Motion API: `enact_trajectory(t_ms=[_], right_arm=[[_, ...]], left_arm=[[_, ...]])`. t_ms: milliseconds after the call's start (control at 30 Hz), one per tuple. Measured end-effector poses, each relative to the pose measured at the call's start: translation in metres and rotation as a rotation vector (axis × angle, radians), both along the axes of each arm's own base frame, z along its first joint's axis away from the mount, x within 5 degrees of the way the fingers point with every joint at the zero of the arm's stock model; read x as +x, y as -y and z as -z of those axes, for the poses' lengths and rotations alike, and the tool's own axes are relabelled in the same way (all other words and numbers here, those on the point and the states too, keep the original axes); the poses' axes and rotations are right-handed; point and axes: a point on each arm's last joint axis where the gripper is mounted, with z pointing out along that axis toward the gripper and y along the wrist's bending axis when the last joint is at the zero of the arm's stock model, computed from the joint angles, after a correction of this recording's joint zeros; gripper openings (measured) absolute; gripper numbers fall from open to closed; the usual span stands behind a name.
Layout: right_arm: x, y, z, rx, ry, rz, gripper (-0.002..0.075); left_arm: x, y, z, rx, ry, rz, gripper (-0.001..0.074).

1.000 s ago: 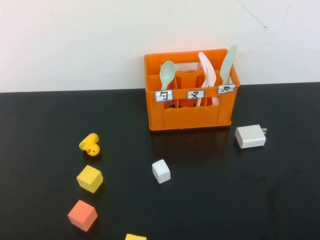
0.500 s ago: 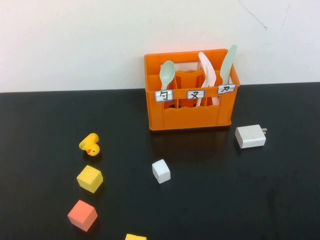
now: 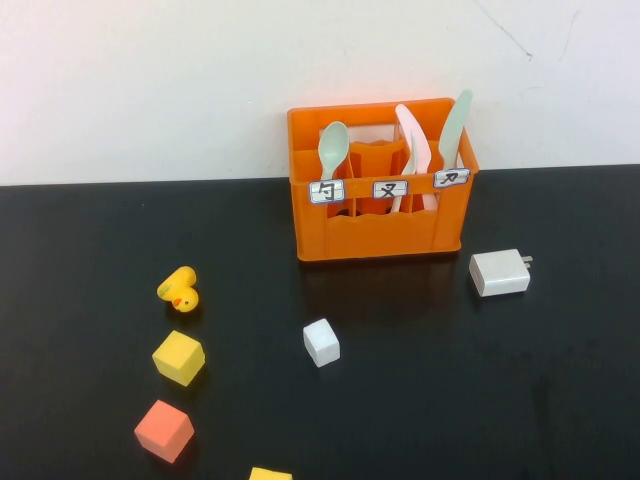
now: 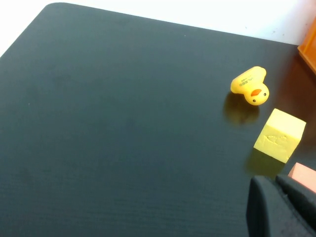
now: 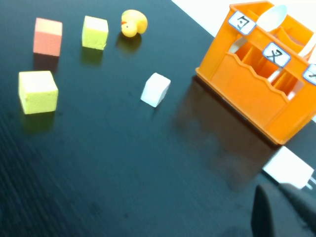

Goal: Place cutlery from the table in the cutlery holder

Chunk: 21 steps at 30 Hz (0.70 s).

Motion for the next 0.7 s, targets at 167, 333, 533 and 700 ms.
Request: enact_trajectory(t_ms=[167,333,533,700], right_arm=[[0.006,0.01,-0.001,0.043,-0.016,0.141,-0.0002],[0.003,0.026,-0.006,0.097,0.025,0.307,-0.0002],[-0.013,0.043,-0.013,0.137,0.13,0.503,-0.0002],[-0.019,0.05,0.004,0.134,0.153,0.624,-0.0002]], left_arm=[[0.0,0.0,0.0,0.0,0.0,0.0,-0.0001],[0.0,0.0,0.0,0.0,0.001,0.0,-0.0001],[0.0,0.0,0.0,0.002,0.001,0.0,-0.0001],[0.0,0.0,0.0,0.003,0.002,0.001,-0.0001]])
